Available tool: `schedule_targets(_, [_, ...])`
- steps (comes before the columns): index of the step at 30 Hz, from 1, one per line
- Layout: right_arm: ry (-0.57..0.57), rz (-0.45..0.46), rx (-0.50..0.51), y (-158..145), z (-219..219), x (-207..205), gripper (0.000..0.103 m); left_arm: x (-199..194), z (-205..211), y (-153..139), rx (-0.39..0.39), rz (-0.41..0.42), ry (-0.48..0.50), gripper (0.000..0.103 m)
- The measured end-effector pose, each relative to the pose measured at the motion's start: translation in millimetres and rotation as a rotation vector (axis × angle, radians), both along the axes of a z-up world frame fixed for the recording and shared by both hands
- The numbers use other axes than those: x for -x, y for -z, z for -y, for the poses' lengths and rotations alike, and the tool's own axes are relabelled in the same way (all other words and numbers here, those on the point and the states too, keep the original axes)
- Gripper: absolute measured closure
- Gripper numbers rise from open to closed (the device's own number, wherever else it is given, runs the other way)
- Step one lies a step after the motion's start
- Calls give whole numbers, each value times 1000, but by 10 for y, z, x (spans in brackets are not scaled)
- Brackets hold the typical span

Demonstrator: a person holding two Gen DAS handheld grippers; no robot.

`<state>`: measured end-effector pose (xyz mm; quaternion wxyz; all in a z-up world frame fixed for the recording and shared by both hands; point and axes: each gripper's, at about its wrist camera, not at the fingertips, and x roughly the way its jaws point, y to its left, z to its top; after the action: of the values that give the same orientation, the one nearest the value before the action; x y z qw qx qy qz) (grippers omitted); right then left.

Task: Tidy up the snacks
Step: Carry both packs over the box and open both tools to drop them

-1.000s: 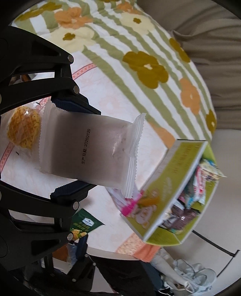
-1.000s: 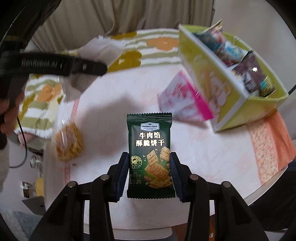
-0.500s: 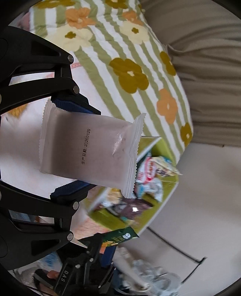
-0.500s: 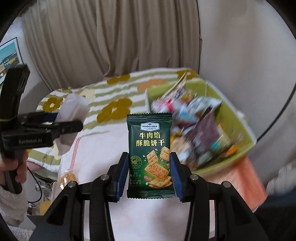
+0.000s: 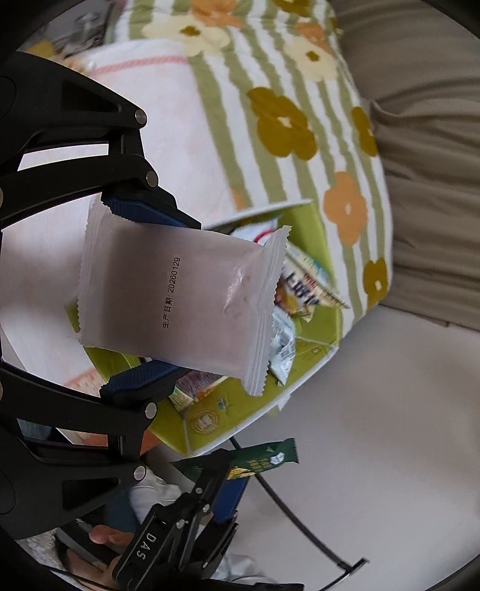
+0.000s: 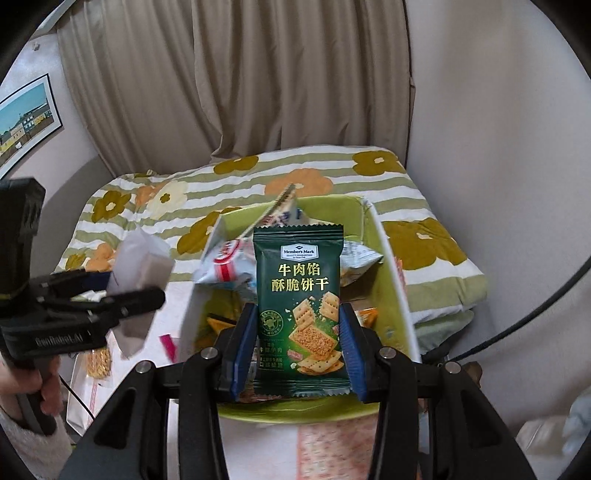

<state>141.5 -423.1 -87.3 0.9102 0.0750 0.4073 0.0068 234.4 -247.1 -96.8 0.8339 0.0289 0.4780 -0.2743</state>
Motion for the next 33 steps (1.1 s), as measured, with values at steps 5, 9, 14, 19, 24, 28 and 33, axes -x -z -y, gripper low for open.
schedule_targets(5, [-17, -5, -34, 78, 224, -33, 63, -18, 312, 277, -33, -68, -19, 41])
schedule_targets(9, [-11, -16, -71, 143, 348, -27, 63, -52, 468, 469, -105, -96, -66, 35])
schedule_targets(14, [-30, -29, -85, 221, 469, -51, 63, -7, 438, 446, -132, -54, -113, 13])
schedule_targets(19, [-27, -51, -118, 353, 546, -85, 63, 142, 326, 368, -167, -1, -128, 13])
schedule_targets(24, [-33, -68, -123, 392, 554, -157, 63, 230, 173, 309, -145, 18, -153, 13])
schedule_targets(28, [-58, -101, -123, 449, 541, -249, 63, 259, 30, 251, -131, 17, -187, 13])
schedule_targets(33, [-60, -98, -129, 515, 522, -268, 20, 341, -94, 195, -127, 35, -219, 13])
